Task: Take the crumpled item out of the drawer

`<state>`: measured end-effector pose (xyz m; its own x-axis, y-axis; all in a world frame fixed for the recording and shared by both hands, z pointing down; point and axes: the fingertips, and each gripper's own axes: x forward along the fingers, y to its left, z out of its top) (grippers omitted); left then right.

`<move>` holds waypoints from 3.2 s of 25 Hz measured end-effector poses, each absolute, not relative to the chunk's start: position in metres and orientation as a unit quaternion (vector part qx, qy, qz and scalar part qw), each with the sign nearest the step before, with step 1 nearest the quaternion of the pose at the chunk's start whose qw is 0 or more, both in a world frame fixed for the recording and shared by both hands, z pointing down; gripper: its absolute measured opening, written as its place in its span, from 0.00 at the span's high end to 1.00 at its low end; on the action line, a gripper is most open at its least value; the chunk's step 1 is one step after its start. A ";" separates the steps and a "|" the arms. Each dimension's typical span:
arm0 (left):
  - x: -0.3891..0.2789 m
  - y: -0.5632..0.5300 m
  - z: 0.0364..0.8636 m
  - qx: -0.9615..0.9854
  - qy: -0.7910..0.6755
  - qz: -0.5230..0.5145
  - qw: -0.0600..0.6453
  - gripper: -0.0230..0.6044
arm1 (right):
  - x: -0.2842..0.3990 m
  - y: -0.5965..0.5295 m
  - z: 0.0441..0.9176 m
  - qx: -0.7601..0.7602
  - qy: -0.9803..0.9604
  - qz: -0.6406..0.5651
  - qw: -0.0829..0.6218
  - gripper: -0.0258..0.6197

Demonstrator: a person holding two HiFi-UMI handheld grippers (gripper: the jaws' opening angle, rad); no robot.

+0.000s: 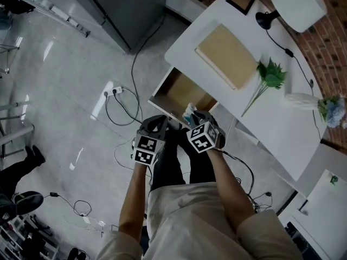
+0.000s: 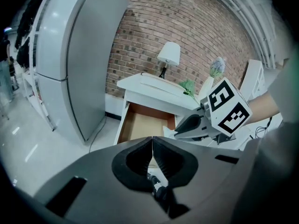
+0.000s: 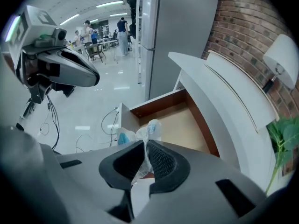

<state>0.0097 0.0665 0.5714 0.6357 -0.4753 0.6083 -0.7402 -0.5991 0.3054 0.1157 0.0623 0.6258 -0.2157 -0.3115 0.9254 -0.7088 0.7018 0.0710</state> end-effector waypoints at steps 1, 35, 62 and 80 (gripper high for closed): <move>0.008 0.065 0.567 0.860 -0.356 0.238 0.276 0.94 | 0.114 0.065 0.621 0.338 -0.760 0.194 0.520 0.87; 0.029 0.082 0.442 0.879 -0.352 0.243 0.211 0.94 | 0.089 0.060 0.464 0.380 -0.838 0.167 0.354 0.87; 0.009 0.084 0.449 0.864 -0.384 0.222 0.237 0.94 | 0.072 0.073 0.486 0.360 -0.842 0.188 0.355 0.87; 0.013 0.081 0.449 0.869 -0.371 0.226 0.238 0.94 | 0.083 0.064 0.484 0.386 -0.837 0.194 0.336 0.87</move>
